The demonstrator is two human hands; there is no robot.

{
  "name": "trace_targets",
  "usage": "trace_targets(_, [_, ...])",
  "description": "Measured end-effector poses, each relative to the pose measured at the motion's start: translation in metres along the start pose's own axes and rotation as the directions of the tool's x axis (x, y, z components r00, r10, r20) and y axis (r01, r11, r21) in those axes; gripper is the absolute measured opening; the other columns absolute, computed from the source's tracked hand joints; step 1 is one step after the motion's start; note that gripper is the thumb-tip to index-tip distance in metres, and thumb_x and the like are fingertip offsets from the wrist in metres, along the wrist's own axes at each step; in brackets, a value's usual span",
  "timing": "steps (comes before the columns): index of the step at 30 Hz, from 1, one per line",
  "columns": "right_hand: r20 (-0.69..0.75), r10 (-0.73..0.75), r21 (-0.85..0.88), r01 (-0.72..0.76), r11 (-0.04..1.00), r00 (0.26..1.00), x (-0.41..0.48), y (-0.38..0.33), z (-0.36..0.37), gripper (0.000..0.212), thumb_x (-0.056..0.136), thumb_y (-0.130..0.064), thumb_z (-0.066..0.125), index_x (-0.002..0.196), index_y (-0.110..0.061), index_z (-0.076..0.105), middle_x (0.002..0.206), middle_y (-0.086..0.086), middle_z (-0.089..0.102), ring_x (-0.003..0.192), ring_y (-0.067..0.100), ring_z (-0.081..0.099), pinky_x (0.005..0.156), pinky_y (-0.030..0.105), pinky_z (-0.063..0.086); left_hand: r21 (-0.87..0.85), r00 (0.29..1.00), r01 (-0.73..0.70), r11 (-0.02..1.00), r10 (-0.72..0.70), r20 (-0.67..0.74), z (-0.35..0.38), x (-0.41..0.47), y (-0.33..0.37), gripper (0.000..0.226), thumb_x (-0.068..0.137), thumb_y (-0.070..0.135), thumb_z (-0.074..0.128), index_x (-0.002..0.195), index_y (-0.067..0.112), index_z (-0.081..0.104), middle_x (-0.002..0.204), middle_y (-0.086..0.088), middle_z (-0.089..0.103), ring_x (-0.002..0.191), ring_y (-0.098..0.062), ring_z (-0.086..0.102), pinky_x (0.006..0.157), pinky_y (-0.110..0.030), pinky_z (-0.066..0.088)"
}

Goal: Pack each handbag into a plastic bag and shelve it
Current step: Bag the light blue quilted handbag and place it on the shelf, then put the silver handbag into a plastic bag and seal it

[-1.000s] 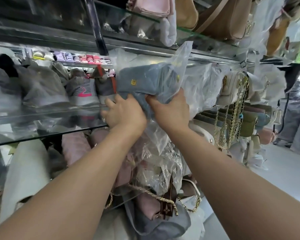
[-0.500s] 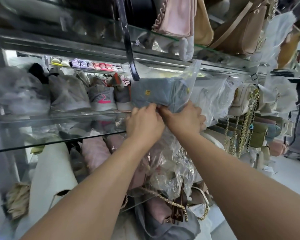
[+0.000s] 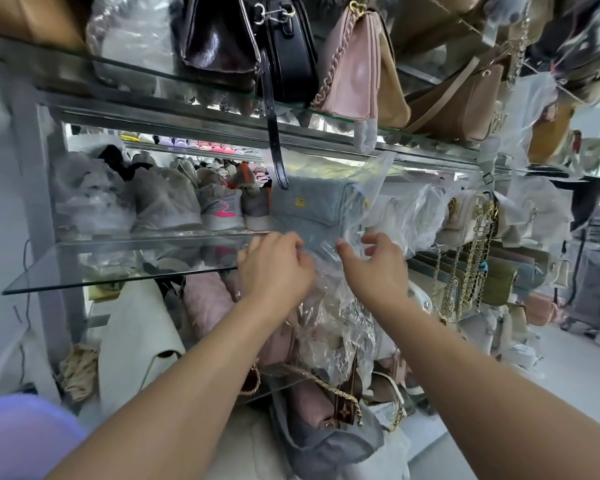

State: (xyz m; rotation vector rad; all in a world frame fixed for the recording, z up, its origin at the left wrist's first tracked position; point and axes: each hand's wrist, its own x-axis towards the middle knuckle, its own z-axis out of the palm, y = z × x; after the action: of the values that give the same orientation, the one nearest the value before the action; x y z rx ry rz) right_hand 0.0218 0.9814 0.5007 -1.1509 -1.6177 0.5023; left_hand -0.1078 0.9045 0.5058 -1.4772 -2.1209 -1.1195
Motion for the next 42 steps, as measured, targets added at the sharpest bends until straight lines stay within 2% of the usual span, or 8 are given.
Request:
trace_targets(5, [0.142, -0.096, 0.034, 0.092, 0.995, 0.985, -0.049, -0.004, -0.023, 0.054, 0.095, -0.059, 0.057, 0.138, -0.026, 0.053, 0.129, -0.004, 0.061, 0.119, 0.019, 0.058, 0.102, 0.042, 0.048, -0.091, 0.997, 0.046, 0.995, -0.052, -0.061, -0.026, -0.044, -0.008, 0.028, 0.093, 0.031, 0.055, 0.119, 0.028, 0.066, 0.122, 0.002, 0.066, 0.119, -0.028, 0.051, 0.100, -0.040, 0.039])
trace_targets(11, [0.289, -0.211, -0.035, 0.231, 0.972, 0.934, -0.126, 0.001, -0.051, 0.053, 0.095, -0.055, 0.059, 0.141, -0.028, 0.053, 0.137, -0.003, 0.060, 0.128, 0.017, 0.055, 0.109, 0.044, 0.045, -0.187, 0.968, 0.243, 0.952, -0.252, -0.024, -0.057, -0.117, -0.026, 0.023, 0.091, 0.032, 0.056, 0.112, 0.032, 0.067, 0.115, 0.001, 0.069, 0.113, -0.030, 0.059, 0.094, -0.042, 0.047])
trace_targets(18, [0.373, -0.346, -0.095, 0.407, 0.909, 0.861, -0.200, 0.003, -0.062, 0.053, 0.092, -0.052, 0.062, 0.137, -0.025, 0.056, 0.131, 0.003, 0.063, 0.125, 0.025, 0.056, 0.105, 0.044, 0.045, -0.202, 0.971, 0.219, 0.954, -0.233, -0.048, -0.083, -0.207, -0.051, 0.025, 0.090, 0.042, 0.051, 0.109, 0.033, 0.065, 0.113, 0.005, 0.068, 0.110, -0.028, 0.060, 0.093, -0.047, 0.050])
trace_targets(25, [0.496, -0.502, 0.088, 0.534, 0.841, 0.709, -0.282, -0.008, -0.034, 0.052, 0.093, -0.053, 0.064, 0.139, -0.031, 0.052, 0.131, -0.007, 0.060, 0.126, 0.021, 0.051, 0.103, 0.041, 0.045, -0.216, 0.946, 0.279, 0.936, -0.306, -0.107, -0.117, -0.305, -0.088, 0.033, 0.091, 0.038, 0.053, 0.121, 0.029, 0.062, 0.124, 0.008, 0.064, 0.121, -0.018, 0.055, 0.102, -0.043, 0.045])
trace_targets(29, [0.512, -0.613, 0.270, 0.565, 0.780, 0.602, -0.343, -0.002, -0.001, 0.058, 0.089, -0.054, 0.066, 0.140, -0.029, 0.054, 0.132, -0.009, 0.061, 0.126, 0.017, 0.053, 0.105, 0.040, 0.045, -0.179, 0.904, 0.346, 0.921, -0.378, -0.198, -0.125, -0.378, -0.127, 0.031, 0.096, 0.026, 0.061, 0.127, 0.025, 0.059, 0.121, 0.016, 0.056, 0.122, -0.008, 0.050, 0.097, -0.023, 0.038])
trace_targets(33, [0.552, -0.693, 0.381, 0.598, 0.705, 0.465, -0.413, -0.010, 0.040, 0.060, 0.089, -0.053, 0.069, 0.140, -0.026, 0.055, 0.131, -0.003, 0.063, 0.125, 0.024, 0.054, 0.103, 0.043, 0.046, -0.141, 0.829, 0.466, 0.873, -0.487, -0.276, -0.147, -0.443, -0.171, 0.034, 0.093, 0.030, 0.064, 0.126, 0.024, 0.058, 0.120, 0.012, 0.061, 0.116, -0.013, 0.057, 0.100, -0.032, 0.045])
trace_targets(37, [0.565, -0.762, 0.510, 0.593, 0.624, 0.316, -0.494, -0.035, 0.077, 0.061, 0.089, -0.054, 0.068, 0.142, -0.027, 0.054, 0.131, 0.000, 0.064, 0.124, 0.027, 0.056, 0.103, 0.042, 0.045, -0.012, 0.801, 0.526, 0.851, -0.500, -0.329, -0.202, -0.508, -0.212, 0.037, 0.094, 0.029, 0.065, 0.129, 0.025, 0.055, 0.125, 0.011, 0.056, 0.118, -0.011, 0.053, 0.093, -0.021, 0.039])
trace_targets(42, [0.507, -0.840, 0.688, 0.498, 0.528, 0.191, -0.615, -0.060, 0.099, 0.056, 0.088, -0.048, 0.071, 0.137, -0.024, 0.057, 0.125, 0.001, 0.066, 0.119, 0.025, 0.060, 0.101, 0.043, 0.047, 0.079, 0.711, 0.647, 0.758, -0.564, -0.420, -0.271, -0.615, -0.244, 0.040, 0.086, 0.040, 0.063, 0.124, 0.028, 0.056, 0.120, 0.006, 0.060, 0.102, -0.013, 0.060, 0.096, -0.033, 0.049])
